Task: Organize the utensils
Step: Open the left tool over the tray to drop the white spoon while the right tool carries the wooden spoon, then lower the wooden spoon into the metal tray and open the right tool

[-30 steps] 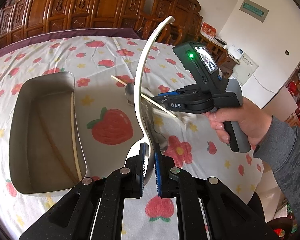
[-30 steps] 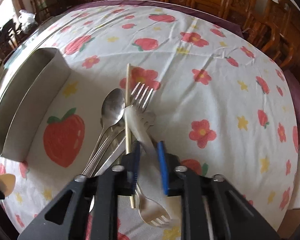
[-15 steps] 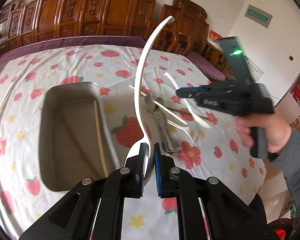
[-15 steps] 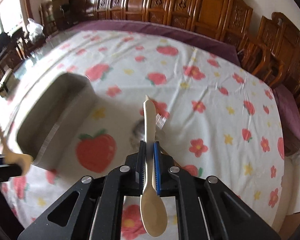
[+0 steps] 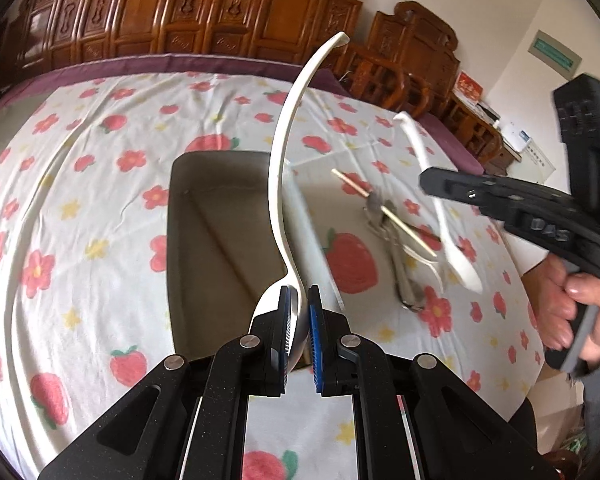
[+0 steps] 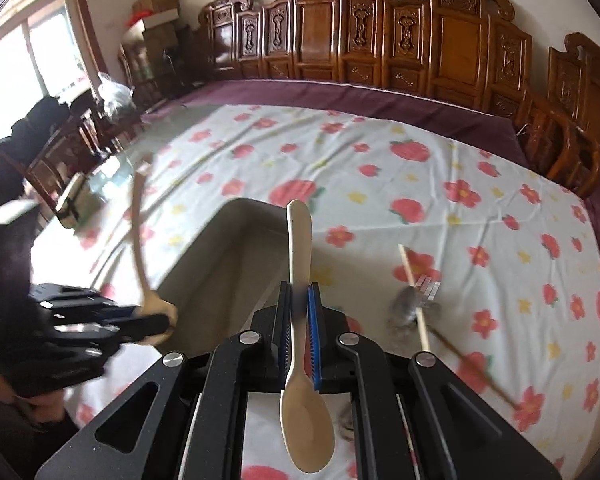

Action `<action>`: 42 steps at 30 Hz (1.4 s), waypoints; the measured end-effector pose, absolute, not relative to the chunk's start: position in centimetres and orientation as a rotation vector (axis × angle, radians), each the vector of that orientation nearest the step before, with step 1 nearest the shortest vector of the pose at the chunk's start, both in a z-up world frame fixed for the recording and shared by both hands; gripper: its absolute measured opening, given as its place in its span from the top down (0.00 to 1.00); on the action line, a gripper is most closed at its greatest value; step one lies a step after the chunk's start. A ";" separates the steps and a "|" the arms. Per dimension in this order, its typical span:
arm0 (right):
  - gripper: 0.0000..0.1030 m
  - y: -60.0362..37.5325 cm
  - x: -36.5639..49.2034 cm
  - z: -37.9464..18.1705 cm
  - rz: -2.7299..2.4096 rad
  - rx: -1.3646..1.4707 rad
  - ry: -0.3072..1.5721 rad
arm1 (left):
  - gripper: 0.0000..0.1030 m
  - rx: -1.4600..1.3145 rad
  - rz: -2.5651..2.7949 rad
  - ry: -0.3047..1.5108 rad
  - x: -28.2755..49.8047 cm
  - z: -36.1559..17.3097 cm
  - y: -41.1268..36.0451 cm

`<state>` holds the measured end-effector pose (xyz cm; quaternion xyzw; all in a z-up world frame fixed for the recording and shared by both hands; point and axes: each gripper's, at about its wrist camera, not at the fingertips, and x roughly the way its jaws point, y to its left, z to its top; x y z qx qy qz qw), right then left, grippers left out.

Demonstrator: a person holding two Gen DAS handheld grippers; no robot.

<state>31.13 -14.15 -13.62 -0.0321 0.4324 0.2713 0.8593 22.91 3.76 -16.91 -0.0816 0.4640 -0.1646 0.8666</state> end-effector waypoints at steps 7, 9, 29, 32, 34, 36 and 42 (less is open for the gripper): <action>0.91 -11.7 31.4 -13.5 0.591 -0.020 0.898 | 0.92 -0.181 -0.318 1.016 23.8 -18.6 4.7; 0.91 -11.1 31.5 -13.6 0.595 -0.011 0.901 | 0.91 -0.180 -0.307 1.026 24.0 -18.7 4.8; 0.90 -5.1 33.0 -16.6 0.610 0.086 0.942 | 0.84 -0.155 -0.207 0.942 24.7 -16.3 9.2; 0.90 -4.7 33.0 -17.2 0.604 0.077 0.951 | 0.84 -0.155 -0.189 0.936 24.9 -16.2 9.8; 0.90 -4.6 33.1 -17.5 0.604 0.075 0.960 | 0.84 -0.155 -0.181 0.933 25.0 -16.1 10.1; 0.90 -4.6 33.2 -17.7 0.596 0.068 0.964 | 0.84 -0.154 -0.173 0.930 25.1 -16.1 10.3; 0.90 -5.7 32.9 -17.6 0.585 0.055 0.955 | 0.84 -0.150 -0.167 0.928 25.2 -16.1 10.5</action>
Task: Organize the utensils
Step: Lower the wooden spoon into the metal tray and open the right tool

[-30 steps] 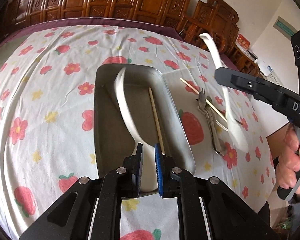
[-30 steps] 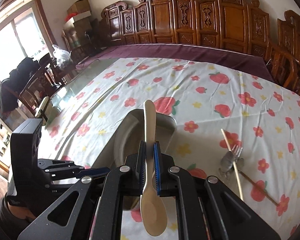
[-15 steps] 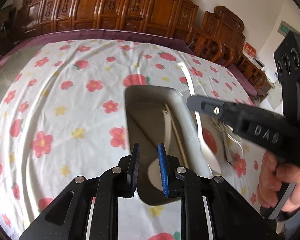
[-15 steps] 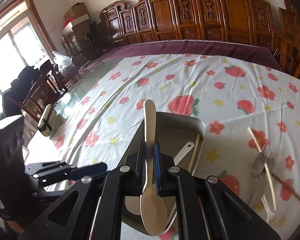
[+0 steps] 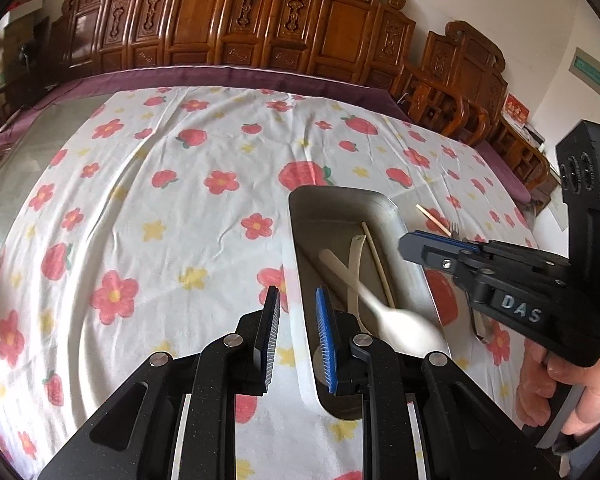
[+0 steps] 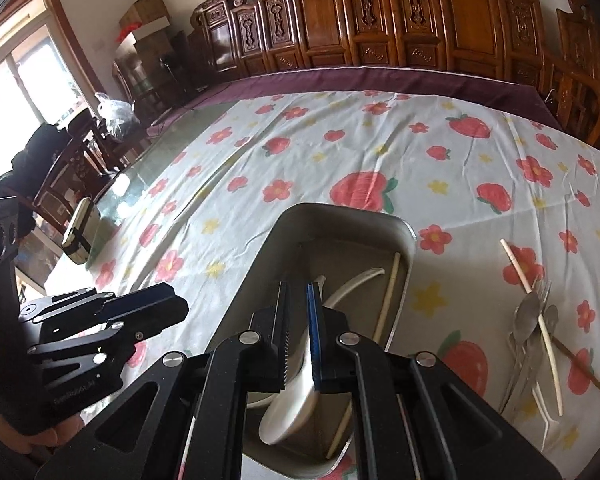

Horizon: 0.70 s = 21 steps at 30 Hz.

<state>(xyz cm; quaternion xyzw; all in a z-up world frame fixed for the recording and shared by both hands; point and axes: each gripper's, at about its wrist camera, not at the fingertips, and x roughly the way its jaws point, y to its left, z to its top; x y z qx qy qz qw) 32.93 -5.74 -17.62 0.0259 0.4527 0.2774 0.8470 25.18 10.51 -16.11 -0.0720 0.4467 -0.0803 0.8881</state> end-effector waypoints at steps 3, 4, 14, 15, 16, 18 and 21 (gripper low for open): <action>0.90 -6.9 31.9 -17.1 0.580 0.032 0.936 | 0.84 -0.141 -0.174 0.924 25.1 -16.1 10.2; 0.90 -7.4 31.4 -16.9 0.577 0.018 0.933 | 0.84 -0.139 -0.177 0.924 25.1 -16.0 10.0; 0.90 -12.7 27.5 -15.5 0.540 -0.021 0.900 | 0.83 -0.129 -0.212 0.901 24.4 -15.4 8.3; 0.90 -13.4 27.0 -15.5 0.529 -0.022 0.897 | 0.82 -0.128 -0.214 0.900 24.4 -15.4 8.2; 0.90 -14.0 26.6 -15.5 0.523 -0.022 0.894 | 0.79 -0.124 -0.217 0.896 24.2 -15.3 7.9; 0.90 -15.3 25.7 -15.8 0.504 -0.018 0.893 | 0.75 -0.116 -0.218 0.888 24.1 -15.1 7.6; 0.90 -17.3 24.8 -16.3 0.476 -0.024 0.895 | 0.70 -0.108 -0.220 0.885 23.9 -15.2 6.8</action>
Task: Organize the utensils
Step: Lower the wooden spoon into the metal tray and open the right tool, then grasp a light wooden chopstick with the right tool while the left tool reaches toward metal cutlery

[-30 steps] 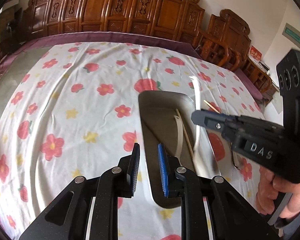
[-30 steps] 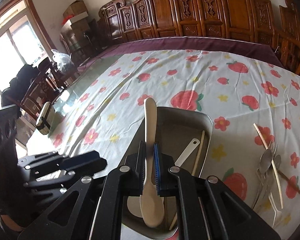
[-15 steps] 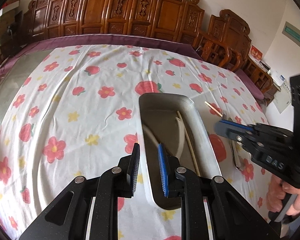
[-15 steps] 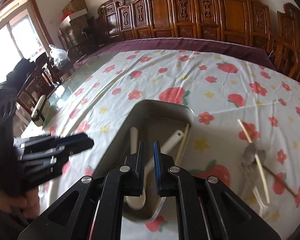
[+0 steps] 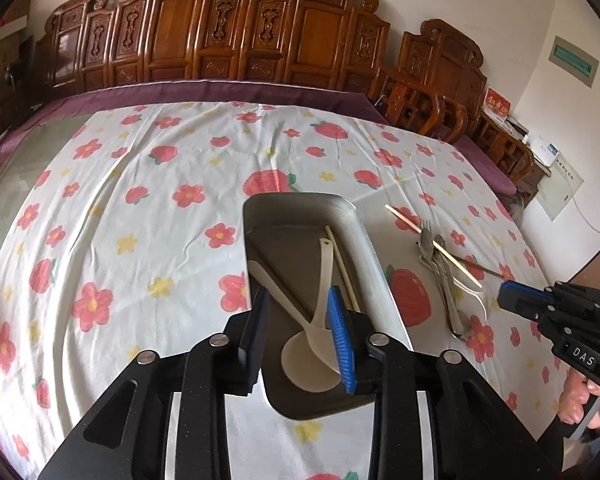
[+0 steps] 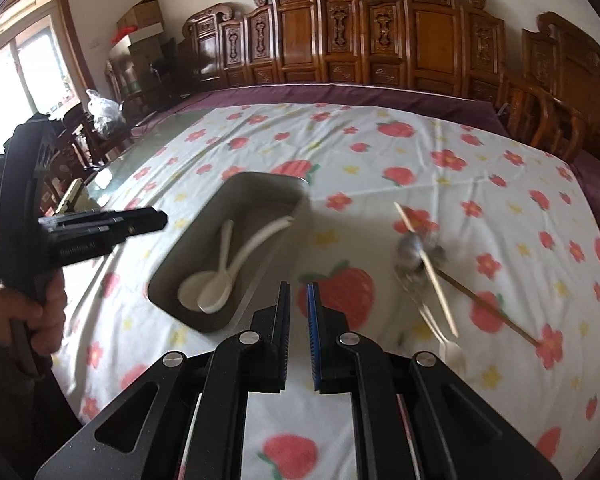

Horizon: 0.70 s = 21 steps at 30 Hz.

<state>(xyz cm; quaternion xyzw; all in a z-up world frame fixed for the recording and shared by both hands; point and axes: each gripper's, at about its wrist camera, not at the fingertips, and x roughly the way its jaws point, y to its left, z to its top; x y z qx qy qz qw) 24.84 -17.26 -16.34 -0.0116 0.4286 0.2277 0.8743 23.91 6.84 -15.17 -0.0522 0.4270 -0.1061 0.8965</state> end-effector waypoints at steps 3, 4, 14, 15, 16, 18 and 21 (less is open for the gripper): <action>0.90 -19.0 24.5 -17.1 0.443 -0.029 0.903 | 0.58 -0.087 -0.218 0.874 23.6 -15.1 5.9; 0.90 -19.7 24.5 -17.4 0.431 -0.031 0.908 | 0.55 -0.076 -0.218 0.870 23.5 -15.1 5.5; 0.79 -23.4 24.8 -19.7 0.370 -0.042 0.931 | 0.46 -0.013 -0.221 0.865 22.3 -16.2 1.3; 0.79 -23.6 24.8 -19.9 0.366 -0.048 0.934 | 0.46 -0.012 -0.224 0.865 22.2 -16.2 1.0; 0.79 -23.7 24.9 -20.1 0.366 -0.051 0.937 | 0.46 -0.010 -0.225 0.866 22.2 -16.3 0.8; 0.79 -23.9 25.0 -20.5 0.362 -0.063 0.941 | 0.45 -0.002 -0.223 0.866 22.0 -16.5 0.4; 0.79 -24.5 25.4 -21.0 0.358 -0.071 0.946 | 0.44 0.007 -0.225 0.870 21.9 -16.6 0.0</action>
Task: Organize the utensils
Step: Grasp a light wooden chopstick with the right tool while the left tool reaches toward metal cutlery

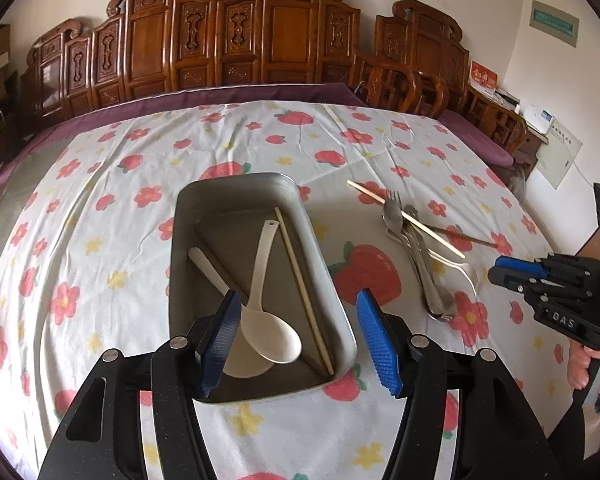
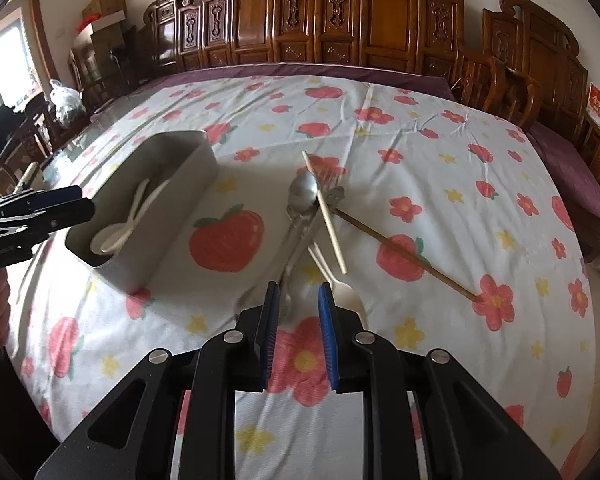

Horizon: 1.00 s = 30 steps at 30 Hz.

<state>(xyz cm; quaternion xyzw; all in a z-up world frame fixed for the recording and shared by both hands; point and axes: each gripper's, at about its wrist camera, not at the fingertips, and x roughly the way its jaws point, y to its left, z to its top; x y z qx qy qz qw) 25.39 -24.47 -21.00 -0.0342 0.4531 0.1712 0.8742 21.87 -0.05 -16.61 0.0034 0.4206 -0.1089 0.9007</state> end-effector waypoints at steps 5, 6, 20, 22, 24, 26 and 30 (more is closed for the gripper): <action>0.79 -25.0 26.5 -21.9 0.371 -0.094 0.959 | 0.20 -0.004 -0.208 0.856 21.3 -16.4 -0.8; 0.79 -25.0 26.8 -22.0 0.379 -0.104 0.959 | 0.20 -0.001 -0.205 0.853 21.3 -16.4 -1.0; 0.79 -25.2 35.0 -25.3 0.480 -0.079 1.086 | 0.20 0.019 -0.194 0.889 21.2 -15.9 -6.5; 0.79 -25.2 35.4 -25.8 0.483 -0.062 1.110 | 0.20 0.033 -0.199 0.891 21.2 -15.9 -7.5; 0.80 -25.3 35.6 -26.1 0.484 -0.048 1.121 | 0.20 0.045 -0.203 0.897 21.2 -16.0 -8.5; 0.94 -25.7 35.3 -25.8 0.496 -0.028 1.106 | 0.20 0.051 -0.206 0.906 21.3 -16.2 -9.2; 0.94 -27.3 33.7 -24.2 0.517 0.022 1.059 | 0.20 0.060 -0.216 0.934 21.3 -17.0 -10.6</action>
